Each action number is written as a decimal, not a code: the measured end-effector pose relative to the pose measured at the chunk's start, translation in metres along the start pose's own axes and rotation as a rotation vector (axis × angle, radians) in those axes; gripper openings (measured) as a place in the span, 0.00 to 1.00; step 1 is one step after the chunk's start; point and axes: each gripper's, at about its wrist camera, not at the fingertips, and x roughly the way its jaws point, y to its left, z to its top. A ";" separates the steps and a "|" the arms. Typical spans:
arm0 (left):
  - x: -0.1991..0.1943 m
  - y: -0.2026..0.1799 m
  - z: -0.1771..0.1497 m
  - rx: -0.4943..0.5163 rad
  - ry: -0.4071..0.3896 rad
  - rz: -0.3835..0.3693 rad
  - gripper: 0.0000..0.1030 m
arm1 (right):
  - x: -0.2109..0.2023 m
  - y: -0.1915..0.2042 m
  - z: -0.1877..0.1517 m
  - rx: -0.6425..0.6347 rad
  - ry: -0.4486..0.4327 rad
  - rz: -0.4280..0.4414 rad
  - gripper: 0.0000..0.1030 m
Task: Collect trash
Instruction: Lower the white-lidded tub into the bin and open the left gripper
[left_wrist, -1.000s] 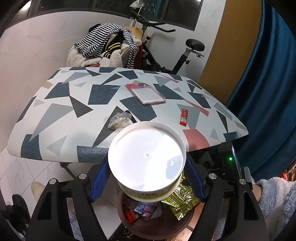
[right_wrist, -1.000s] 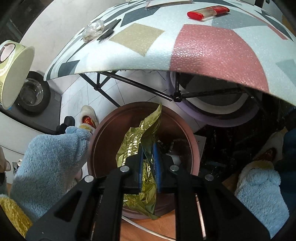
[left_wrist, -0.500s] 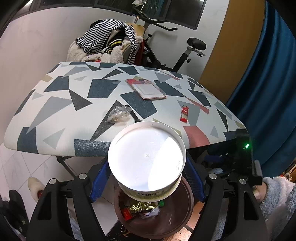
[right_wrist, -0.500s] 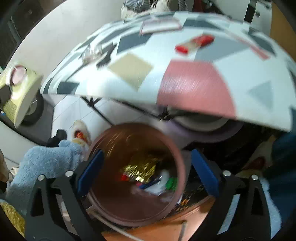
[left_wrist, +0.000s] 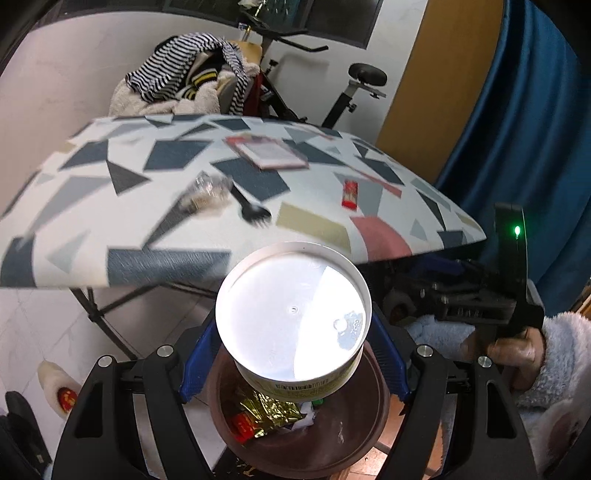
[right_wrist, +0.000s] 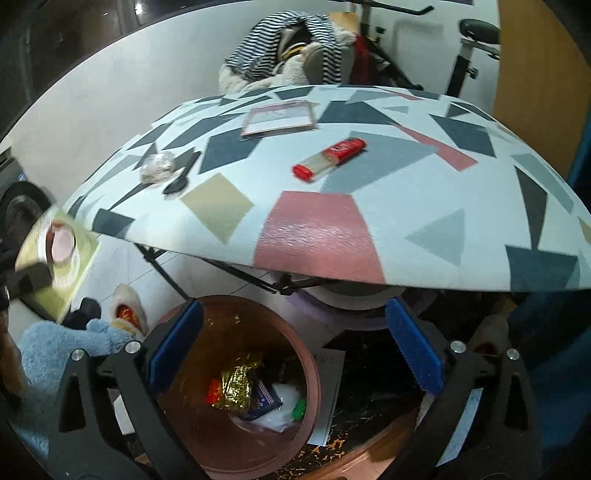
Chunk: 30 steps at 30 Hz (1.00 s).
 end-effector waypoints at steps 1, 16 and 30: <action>0.005 0.000 -0.003 -0.006 0.015 -0.007 0.72 | 0.000 -0.001 -0.001 0.006 -0.001 -0.005 0.94; 0.054 -0.004 -0.024 0.022 0.189 -0.017 0.72 | 0.005 -0.016 -0.004 0.044 -0.018 -0.075 0.94; 0.053 -0.001 -0.022 0.007 0.189 -0.009 0.75 | 0.004 -0.012 -0.005 0.043 -0.017 -0.076 0.94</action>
